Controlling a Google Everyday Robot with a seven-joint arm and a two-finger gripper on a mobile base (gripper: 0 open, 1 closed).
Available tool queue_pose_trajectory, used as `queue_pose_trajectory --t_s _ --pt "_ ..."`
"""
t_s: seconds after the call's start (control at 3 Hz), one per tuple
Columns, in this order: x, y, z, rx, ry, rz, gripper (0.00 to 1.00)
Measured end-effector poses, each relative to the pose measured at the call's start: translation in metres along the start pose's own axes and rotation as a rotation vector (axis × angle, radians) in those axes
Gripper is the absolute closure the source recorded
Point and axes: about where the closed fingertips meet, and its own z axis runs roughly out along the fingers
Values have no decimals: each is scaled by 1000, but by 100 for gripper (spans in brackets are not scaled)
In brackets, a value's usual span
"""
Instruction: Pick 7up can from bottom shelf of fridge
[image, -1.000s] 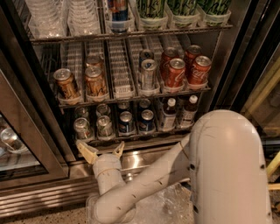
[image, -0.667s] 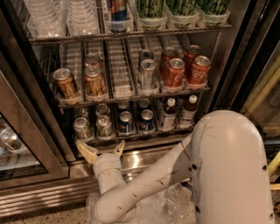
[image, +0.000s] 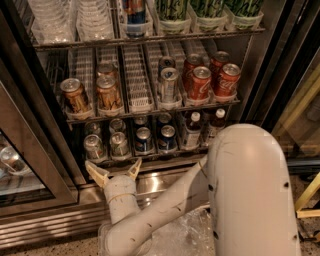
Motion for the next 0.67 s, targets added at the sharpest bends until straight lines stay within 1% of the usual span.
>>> queue_pose_trajectory --t_s 0.33,0.67 --pt "10 17 -1 -44 -50 -154 0" --pt "14 23 0 -62 -34 -180 0"
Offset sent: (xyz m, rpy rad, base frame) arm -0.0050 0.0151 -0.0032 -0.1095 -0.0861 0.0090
